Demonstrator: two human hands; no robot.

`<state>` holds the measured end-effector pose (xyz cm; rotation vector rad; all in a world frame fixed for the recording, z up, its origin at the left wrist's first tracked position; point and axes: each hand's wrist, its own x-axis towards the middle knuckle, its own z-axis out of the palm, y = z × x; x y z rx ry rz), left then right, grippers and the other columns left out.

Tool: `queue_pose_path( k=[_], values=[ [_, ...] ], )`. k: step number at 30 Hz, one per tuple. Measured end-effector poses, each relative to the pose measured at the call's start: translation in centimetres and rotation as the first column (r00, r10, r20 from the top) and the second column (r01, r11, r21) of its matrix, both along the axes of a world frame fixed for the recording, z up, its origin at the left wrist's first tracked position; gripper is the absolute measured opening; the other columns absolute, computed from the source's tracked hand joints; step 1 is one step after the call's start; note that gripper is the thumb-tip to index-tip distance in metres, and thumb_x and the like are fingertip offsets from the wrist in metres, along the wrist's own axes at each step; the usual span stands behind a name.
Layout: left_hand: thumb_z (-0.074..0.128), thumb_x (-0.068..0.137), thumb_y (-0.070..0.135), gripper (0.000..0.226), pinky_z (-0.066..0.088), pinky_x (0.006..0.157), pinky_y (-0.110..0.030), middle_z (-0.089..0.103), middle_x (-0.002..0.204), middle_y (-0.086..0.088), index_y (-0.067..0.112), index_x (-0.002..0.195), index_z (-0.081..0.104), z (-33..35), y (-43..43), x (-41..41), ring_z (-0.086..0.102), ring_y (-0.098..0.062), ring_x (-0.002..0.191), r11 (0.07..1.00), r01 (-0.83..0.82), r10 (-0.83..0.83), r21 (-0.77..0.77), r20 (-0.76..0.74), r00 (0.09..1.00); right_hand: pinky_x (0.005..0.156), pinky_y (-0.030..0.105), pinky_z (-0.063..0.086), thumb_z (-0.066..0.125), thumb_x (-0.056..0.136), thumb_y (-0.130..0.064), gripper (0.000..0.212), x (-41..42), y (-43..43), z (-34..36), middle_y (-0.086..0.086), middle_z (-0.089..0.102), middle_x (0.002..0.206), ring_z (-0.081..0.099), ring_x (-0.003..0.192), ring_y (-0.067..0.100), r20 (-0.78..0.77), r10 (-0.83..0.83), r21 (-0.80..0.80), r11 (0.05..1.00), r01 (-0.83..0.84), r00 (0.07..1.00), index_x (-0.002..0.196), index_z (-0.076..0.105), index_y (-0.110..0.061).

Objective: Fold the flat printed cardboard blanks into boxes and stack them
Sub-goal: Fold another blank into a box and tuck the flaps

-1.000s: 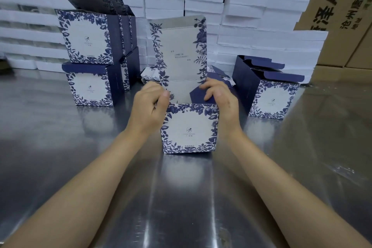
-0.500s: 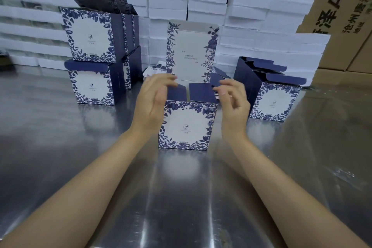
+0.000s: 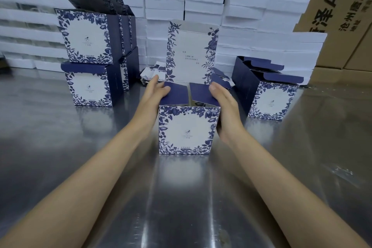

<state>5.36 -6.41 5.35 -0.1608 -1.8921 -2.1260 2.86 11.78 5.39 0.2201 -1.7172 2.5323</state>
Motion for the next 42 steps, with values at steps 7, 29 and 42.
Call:
queue_pose_path(
  k=[7, 29, 42],
  values=[
    [0.054, 0.091, 0.008, 0.023, 0.032, 0.052, -0.017, 0.039, 0.063, -0.001, -0.004, 0.072, 0.051, 1.2, 1.0, 1.3, 0.036, -0.009, 0.057, 0.993, -0.105, 0.102, -0.046, -0.077, 0.992, 0.046, 0.015, 0.044, 0.070, 0.082, -0.012, 0.020, 1.2, 1.3, 2.0, 0.000, 0.065, 0.063, 0.060, 0.050, 0.010, 0.098, -0.103, 0.107, 0.990, 0.093, 0.990, 0.063, 0.067, -0.016],
    [0.059, 0.092, -0.003, 0.034, 0.046, 0.080, -0.008, 0.071, 0.092, 0.024, 0.030, 0.103, 0.064, 1.4, 0.1, 0.5, 0.063, 0.010, 0.093, 0.982, -0.182, 0.159, -0.055, -0.285, 0.945, 0.070, 0.007, 0.049, 0.044, 0.099, -0.039, 0.026, -0.3, 2.9, 1.0, -0.024, 0.071, 0.103, 0.063, 0.094, -0.013, -0.143, 0.213, 0.040, 0.977, -0.209, 0.967, 0.113, 0.065, -0.031],
    [0.036, 0.093, 0.035, 0.038, 0.033, 0.111, -0.037, 0.064, 0.119, 0.012, 0.018, 0.104, 0.069, 0.6, -0.6, 0.5, 0.051, -0.010, 0.124, 0.892, -0.211, 0.061, -0.399, -0.358, 0.932, 0.098, 0.030, 0.045, 0.065, 0.077, -0.048, 0.043, -1.6, 3.7, 0.4, -0.003, 0.069, 0.118, 0.060, 0.116, 0.015, -0.281, 0.110, 0.185, 0.981, -0.059, 0.953, 0.109, 0.074, -0.021]
  ],
)
